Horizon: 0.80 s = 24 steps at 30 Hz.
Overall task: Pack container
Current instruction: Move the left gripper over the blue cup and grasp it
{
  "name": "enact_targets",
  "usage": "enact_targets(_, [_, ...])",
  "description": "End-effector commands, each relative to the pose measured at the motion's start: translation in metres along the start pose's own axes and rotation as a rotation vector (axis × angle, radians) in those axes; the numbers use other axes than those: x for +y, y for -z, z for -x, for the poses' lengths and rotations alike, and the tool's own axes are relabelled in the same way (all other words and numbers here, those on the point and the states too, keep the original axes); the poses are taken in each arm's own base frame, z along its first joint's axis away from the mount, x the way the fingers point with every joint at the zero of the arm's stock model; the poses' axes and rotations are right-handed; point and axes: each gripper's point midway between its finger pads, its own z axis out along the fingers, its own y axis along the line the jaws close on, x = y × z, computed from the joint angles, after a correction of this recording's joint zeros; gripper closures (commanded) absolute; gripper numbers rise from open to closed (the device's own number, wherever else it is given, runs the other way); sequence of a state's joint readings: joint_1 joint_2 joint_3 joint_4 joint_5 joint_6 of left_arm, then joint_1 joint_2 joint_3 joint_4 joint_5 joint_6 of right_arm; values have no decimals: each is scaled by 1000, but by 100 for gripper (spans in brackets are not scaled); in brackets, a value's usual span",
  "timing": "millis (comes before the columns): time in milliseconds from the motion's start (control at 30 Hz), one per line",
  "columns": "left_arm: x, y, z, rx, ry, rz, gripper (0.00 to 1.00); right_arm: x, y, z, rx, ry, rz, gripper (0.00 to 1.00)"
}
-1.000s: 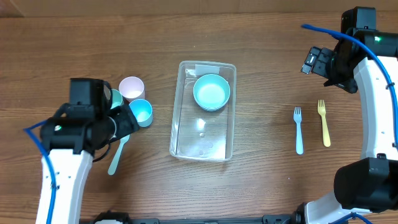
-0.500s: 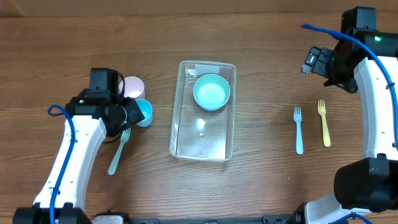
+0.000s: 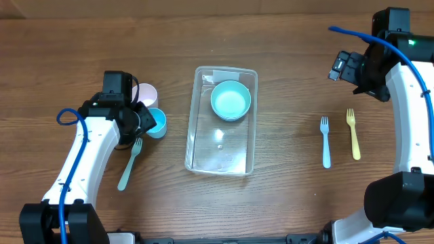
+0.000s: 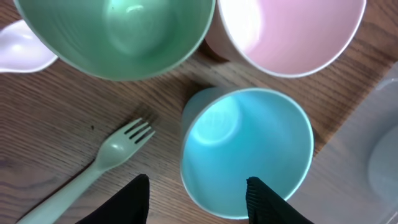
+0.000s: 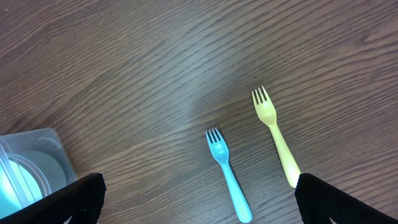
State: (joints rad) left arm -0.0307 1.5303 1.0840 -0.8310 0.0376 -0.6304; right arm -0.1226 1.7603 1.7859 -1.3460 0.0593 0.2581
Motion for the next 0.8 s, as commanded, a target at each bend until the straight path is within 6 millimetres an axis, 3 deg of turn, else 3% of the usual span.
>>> enact_targets(0, [5, -7, 4, -12, 18, 29, 50, 0, 14, 7, -49, -7, 9, 0])
enact_targets(133, [5, -20, 2, 17, 19, 36, 45, 1, 14, 7, -49, -7, 10, 0])
enact_targets(267, [5, -36, -4, 68, 21, 40, 49, 0, 14, 7, -49, -7, 9, 0])
enact_targets(367, [-2, -40, -4, 77, 21, 7, 67, 1, 14, 7, -49, -7, 10, 0])
enact_targets(567, [-17, -28, 1, 81, 18, -48, 73, 1, 14, 7, -49, -7, 10, 0])
enact_targets(700, [-20, -15, 6, 72, -1, -54, 96, 0, 14, 7, -49, -7, 9, 0])
enact_targets(767, [-22, -9, 7, 70, -10, -55, 96, 0, 14, 7, -49, -7, 9, 0])
